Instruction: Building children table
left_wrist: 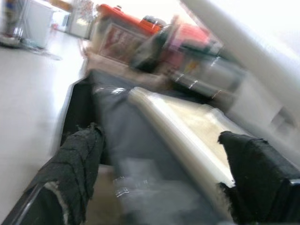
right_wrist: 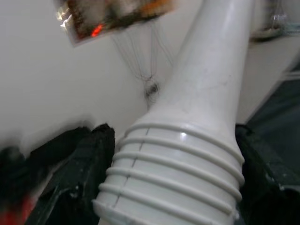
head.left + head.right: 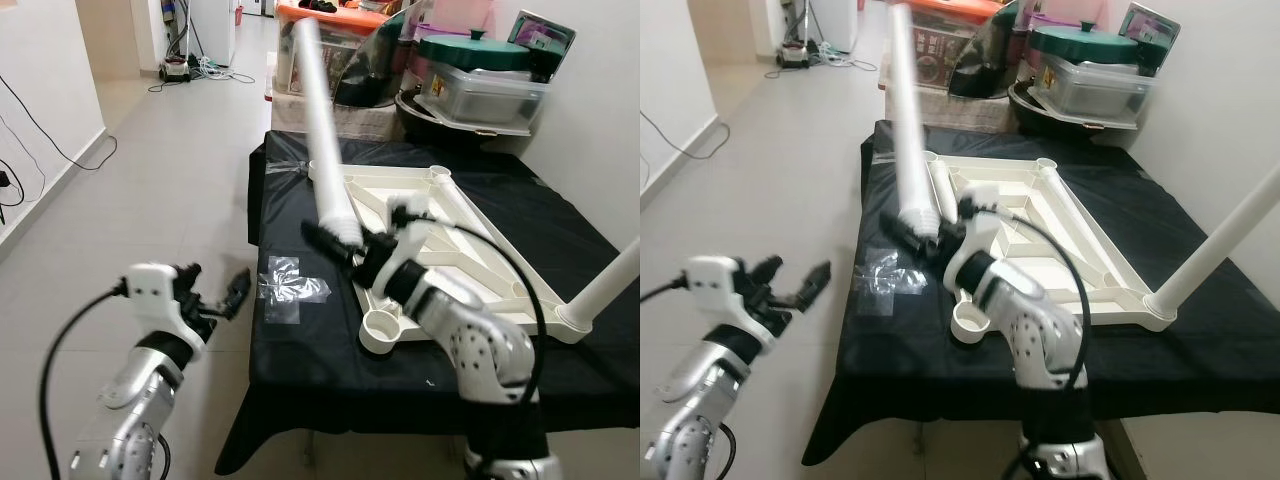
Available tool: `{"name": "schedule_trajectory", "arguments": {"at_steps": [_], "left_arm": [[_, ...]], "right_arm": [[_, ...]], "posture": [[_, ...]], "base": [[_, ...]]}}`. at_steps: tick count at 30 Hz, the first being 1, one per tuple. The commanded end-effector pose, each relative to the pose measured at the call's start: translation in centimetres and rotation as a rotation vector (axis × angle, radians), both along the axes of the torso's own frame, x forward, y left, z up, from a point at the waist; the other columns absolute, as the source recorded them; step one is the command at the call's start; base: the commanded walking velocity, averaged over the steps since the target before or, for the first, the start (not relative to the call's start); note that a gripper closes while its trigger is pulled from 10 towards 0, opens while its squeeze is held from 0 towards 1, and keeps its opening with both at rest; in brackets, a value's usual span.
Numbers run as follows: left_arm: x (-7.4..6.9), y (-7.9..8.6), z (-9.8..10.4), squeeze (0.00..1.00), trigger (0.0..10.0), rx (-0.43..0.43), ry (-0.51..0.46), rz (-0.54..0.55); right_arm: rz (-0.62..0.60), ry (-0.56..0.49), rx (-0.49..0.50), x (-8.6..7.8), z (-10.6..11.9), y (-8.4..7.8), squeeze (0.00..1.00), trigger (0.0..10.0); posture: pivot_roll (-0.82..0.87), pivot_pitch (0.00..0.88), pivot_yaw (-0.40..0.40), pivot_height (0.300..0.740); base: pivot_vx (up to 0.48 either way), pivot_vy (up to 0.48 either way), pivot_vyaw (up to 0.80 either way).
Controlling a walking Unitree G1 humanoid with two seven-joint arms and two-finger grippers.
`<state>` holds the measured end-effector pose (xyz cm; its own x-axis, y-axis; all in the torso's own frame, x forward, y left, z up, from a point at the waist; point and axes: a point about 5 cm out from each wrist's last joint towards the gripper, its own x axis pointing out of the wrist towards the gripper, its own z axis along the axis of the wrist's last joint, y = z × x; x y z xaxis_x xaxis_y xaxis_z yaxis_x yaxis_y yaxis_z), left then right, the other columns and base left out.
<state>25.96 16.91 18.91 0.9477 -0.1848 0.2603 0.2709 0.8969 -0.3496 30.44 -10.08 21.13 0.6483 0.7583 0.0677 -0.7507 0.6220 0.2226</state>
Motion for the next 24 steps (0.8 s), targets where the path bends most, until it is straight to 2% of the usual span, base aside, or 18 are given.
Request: {"name": "schedule_trajectory", "arguments": {"at_steps": [1,2,3,5,6,7,8,9,10,12,13,14,24], "left_arm": [[-0.4,0.0,1.4,0.00,10.0,-0.138,-0.071,-0.068],[-0.4,0.0,1.4,0.00,10.0,-0.138,-0.071,-0.068],[-0.9,-0.1,2.2,0.00,10.0,-0.215,-0.117,-0.127],[-0.9,-0.1,2.2,0.00,10.0,-0.215,-0.117,-0.127],[-1.4,-0.3,2.7,0.00,10.0,-0.277,-0.152,-0.180],[-1.4,-0.3,2.7,0.00,10.0,-0.277,-0.152,-0.180],[-1.7,-0.4,3.0,0.00,10.0,-0.349,-0.172,-0.216],[-1.7,-0.4,3.0,0.00,10.0,-0.349,-0.172,-0.216],[-1.7,-0.2,3.1,0.00,10.0,-0.420,-0.179,-0.224],[-1.7,-0.2,3.1,0.00,10.0,-0.420,-0.179,-0.224],[-1.6,0.2,3.1,0.00,10.0,-0.475,-0.178,-0.224],[-1.2,0.9,3.0,0.00,10.0,-0.571,-0.165,-0.221],[-1.3,1.5,2.5,0.00,10.0,-0.644,-0.124,-0.227]], "right_arm": [[0.117,-0.065,-0.069,-1.0,-0.8,-0.1,0.00,0.0],[0.117,-0.065,-0.069,-1.0,-0.8,-0.1,0.00,0.0],[0.148,-0.065,-0.120,-1.1,-1.9,-0.6,0.00,0.0],[0.148,-0.065,-0.120,-1.1,-1.9,-0.6,0.00,0.0],[0.166,-0.064,-0.150,-1.1,-2.6,-0.9,0.00,0.0],[0.166,-0.064,-0.150,-1.1,-2.6,-0.9,0.00,0.0],[0.183,-0.072,-0.152,-1.1,-2.8,-1.2,0.00,0.0],[0.183,-0.072,-0.152,-1.1,-2.8,-1.2,0.00,0.0],[0.219,-0.071,-0.134,-1.4,-2.8,-1.2,0.00,0.0],[0.219,-0.071,-0.134,-1.4,-2.8,-1.2,0.00,0.0],[0.290,-0.076,-0.129,-2.1,-2.9,-1.1,0.00,0.0],[0.454,-0.077,-0.130,-4.0,-3.6,-1.1,0.00,0.0],[0.608,-0.085,-0.131,-5.7,-4.5,-1.7,0.00,0.0]], "posture": [[0.10,0.000,-0.157,0.740],[0.10,0.000,-0.157,0.740],[0.10,0.000,-0.157,0.740],[0.10,0.000,-0.157,0.740],[0.10,0.000,-0.157,0.740],[0.10,0.000,-0.157,0.740],[0.11,0.000,-0.155,0.740],[0.11,0.000,-0.155,0.740],[0.11,0.000,-0.155,0.740],[0.11,0.000,-0.155,0.740],[0.11,0.000,-0.148,0.740],[0.10,0.000,-0.147,0.740],[0.11,0.000,-0.143,0.740]], "base": [[0.000,0.000,0.00],[0.000,0.000,0.00],[0.000,0.000,0.00],[0.000,0.000,0.00],[0.000,0.000,0.00],[0.000,0.000,0.00],[0.000,0.000,0.00],[0.000,0.000,0.00],[0.000,0.000,0.00],[0.000,0.000,0.00],[0.000,0.000,0.00],[0.000,0.000,0.00],[0.000,0.000,0.00]]}}
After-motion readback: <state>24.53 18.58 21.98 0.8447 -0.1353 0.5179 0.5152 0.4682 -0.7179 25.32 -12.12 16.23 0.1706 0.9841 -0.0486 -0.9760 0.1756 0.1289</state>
